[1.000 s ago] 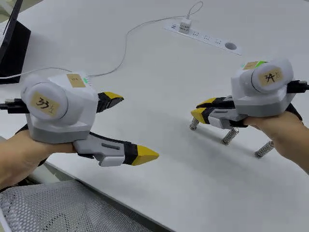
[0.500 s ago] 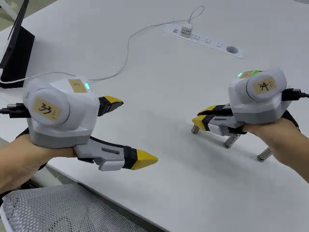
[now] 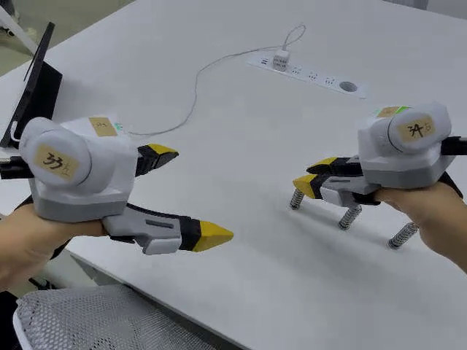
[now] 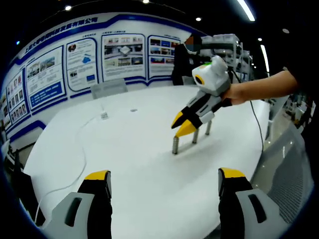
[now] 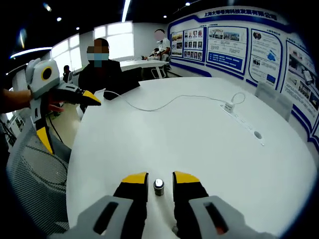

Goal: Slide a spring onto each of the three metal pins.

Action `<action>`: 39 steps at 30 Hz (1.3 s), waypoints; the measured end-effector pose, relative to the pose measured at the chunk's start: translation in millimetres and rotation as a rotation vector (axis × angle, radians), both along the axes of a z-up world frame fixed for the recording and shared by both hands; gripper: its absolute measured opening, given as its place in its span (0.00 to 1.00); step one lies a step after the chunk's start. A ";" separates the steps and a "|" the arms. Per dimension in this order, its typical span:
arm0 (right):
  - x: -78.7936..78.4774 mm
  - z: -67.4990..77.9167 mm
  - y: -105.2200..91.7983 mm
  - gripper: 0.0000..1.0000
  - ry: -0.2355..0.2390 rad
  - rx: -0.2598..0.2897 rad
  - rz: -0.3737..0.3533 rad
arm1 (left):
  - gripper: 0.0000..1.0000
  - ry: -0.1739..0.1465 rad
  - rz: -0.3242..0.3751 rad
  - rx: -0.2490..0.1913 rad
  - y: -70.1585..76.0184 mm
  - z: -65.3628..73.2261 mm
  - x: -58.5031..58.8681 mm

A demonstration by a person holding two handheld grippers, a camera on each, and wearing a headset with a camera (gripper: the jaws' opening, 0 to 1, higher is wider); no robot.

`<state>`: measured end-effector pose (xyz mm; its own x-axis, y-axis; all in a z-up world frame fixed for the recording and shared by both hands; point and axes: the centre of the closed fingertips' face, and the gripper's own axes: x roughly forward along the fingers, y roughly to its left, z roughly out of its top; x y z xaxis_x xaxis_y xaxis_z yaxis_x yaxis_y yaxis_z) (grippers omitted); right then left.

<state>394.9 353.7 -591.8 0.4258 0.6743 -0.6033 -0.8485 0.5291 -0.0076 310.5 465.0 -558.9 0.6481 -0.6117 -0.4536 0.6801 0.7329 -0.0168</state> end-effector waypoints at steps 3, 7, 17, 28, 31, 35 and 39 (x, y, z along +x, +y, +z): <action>-1.0 14.6 -10.7 0.21 -0.018 0.037 -0.024 | 0.90 -0.015 -0.008 0.016 -4.5 6.8 1.7; -1.9 28.7 -30.0 0.23 -0.044 0.067 -0.062 | 0.91 -0.031 -0.020 0.030 -10.7 14.7 2.4; -20.0 44.7 -99.4 0.25 -0.077 0.116 -0.149 | 0.92 -0.084 -0.031 -0.019 -33.0 46.0 8.9; -39.6 64.1 -149.7 0.30 -0.088 0.204 -0.262 | 0.92 -0.079 -0.023 -0.007 -36.1 47.3 12.4; -47.5 75.8 -156.2 0.33 -0.106 0.228 -0.269 | 0.92 -0.086 0.001 -0.046 -34.6 54.3 16.1; -57.8 78.9 -166.0 0.36 -0.121 0.227 -0.279 | 0.92 -0.088 0.015 -0.052 -30.9 54.8 18.7; -71.8 66.9 -173.9 0.41 -0.119 0.196 -0.244 | 0.92 -0.066 0.017 -0.062 -30.1 48.3 16.7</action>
<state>323.1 179.8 -524.9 0.6487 0.6421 -0.4085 -0.6959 0.7178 0.0232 327.2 434.9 -510.6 0.6861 -0.6256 -0.3713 0.6684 0.7436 -0.0177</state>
